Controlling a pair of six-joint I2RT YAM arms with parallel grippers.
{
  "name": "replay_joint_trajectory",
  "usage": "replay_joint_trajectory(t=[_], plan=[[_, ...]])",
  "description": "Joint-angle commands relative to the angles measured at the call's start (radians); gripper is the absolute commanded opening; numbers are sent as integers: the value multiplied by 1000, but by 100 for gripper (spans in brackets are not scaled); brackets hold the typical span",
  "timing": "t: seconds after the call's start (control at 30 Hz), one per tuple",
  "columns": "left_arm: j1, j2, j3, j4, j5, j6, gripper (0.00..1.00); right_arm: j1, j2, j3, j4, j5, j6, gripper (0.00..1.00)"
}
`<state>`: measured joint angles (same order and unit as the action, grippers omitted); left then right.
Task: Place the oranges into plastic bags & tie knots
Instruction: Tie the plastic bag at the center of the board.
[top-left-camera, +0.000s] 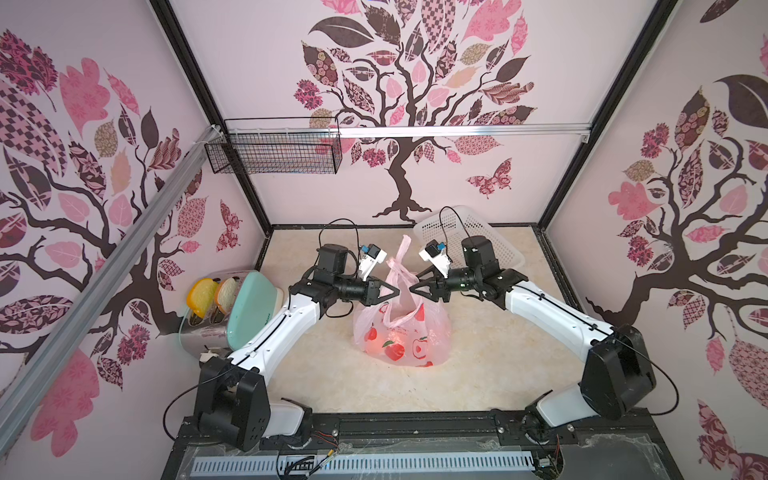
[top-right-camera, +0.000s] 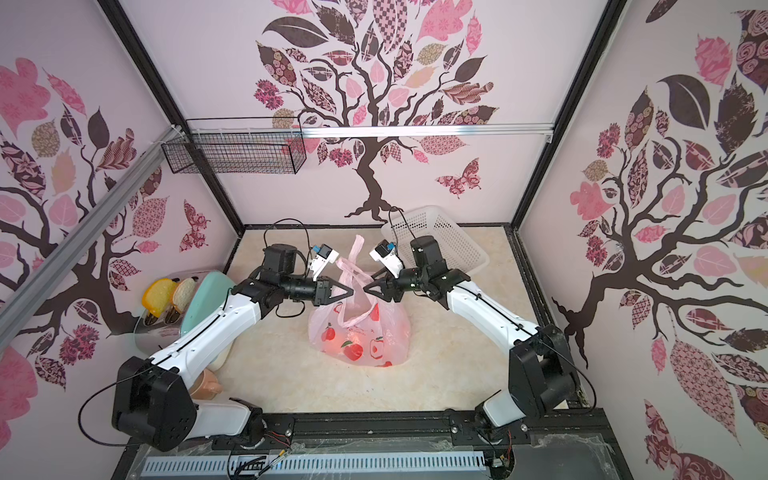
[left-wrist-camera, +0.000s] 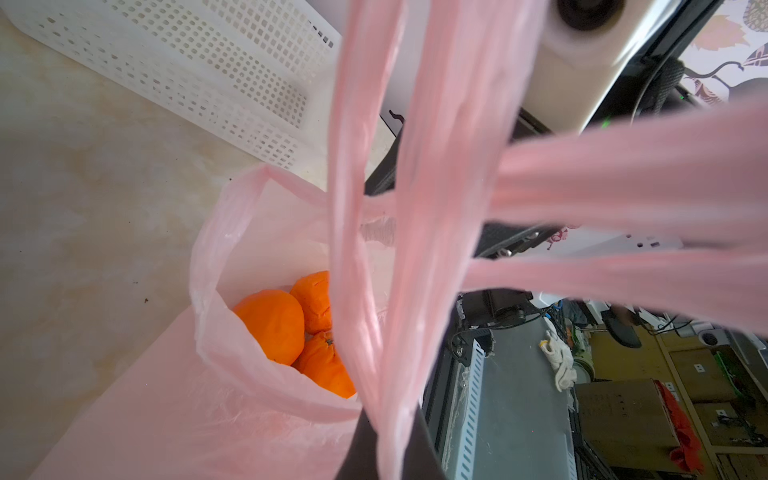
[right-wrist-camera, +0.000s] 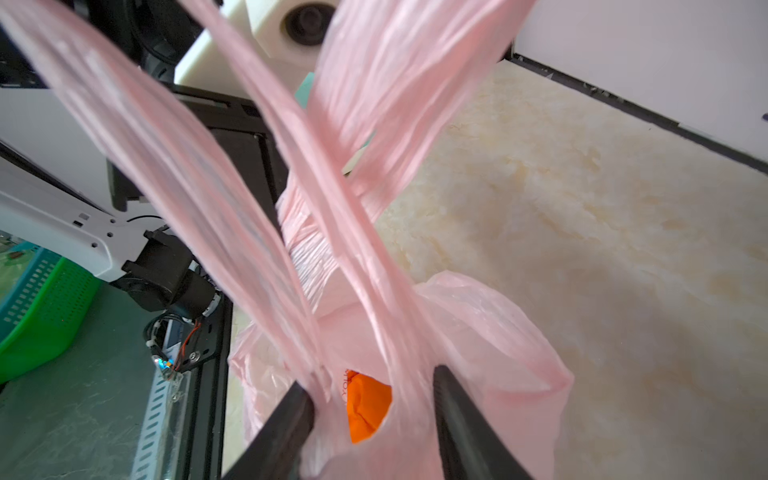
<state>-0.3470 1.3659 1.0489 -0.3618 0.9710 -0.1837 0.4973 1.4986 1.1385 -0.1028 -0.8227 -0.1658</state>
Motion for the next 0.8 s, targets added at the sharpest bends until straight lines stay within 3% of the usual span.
replay_joint_trajectory(t=[0.0, 0.17, 0.37, 0.53, 0.67, 0.77], plan=[[1, -18, 5, -6, 9, 12, 0, 10, 3, 3, 15, -52, 21, 40], [1, -19, 12, -30, 1, 21, 0, 26, 15, 27, 3, -46, 5, 33], [0, -6, 28, -77, 11, 45, 0, 44, 45, 66, -28, -48, -11, 12], [0, 0, 30, -77, 34, 45, 0, 55, 54, 84, -39, -34, -18, 8], [1, -5, 30, -62, 34, 37, 29, 55, 51, 85, -47, -12, -24, 2], [0, -13, 28, -35, 35, 25, 36, 56, 40, 86, -48, -15, -23, 0]])
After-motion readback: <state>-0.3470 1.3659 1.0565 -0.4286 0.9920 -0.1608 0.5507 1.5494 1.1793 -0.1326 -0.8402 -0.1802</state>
